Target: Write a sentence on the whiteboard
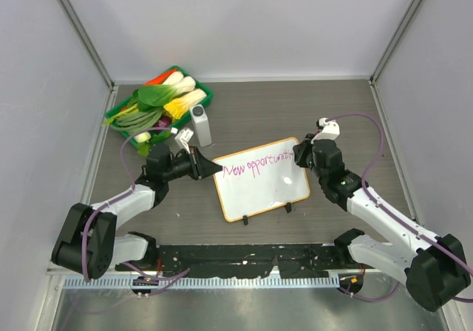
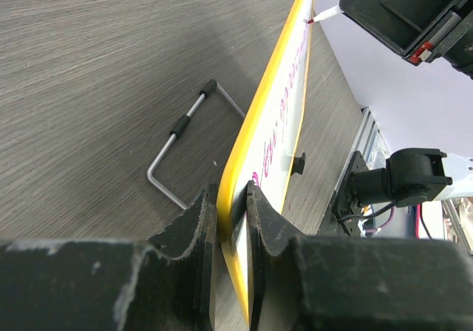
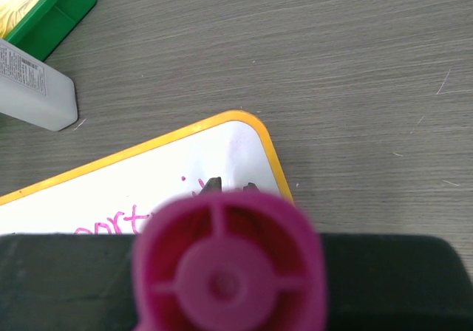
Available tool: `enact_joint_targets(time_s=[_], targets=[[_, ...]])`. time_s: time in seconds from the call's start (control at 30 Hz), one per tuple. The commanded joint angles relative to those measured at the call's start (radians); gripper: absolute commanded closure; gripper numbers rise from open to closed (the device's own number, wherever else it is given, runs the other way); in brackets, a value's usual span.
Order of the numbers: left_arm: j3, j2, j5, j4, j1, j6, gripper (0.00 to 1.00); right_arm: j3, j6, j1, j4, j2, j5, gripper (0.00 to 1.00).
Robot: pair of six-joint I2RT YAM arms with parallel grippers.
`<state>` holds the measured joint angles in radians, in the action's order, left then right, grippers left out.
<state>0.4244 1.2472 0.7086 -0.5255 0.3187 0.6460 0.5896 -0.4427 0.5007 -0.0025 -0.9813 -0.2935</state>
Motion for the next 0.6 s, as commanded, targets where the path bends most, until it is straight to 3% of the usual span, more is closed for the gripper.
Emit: enact_joint_targets(time_s=[0.0, 0.57], targets=[[0.004, 0.004, -0.054, 0.039, 0.005, -0.083, 1.0, -0.027, 0.006, -0.004, -0.04, 0.018, 0.008, 0.99], [0.004, -0.002, -0.054, 0.039, 0.005, -0.082, 1.0, -0.031, 0.009, -0.002, -0.057, 0.043, -0.038, 0.99]])
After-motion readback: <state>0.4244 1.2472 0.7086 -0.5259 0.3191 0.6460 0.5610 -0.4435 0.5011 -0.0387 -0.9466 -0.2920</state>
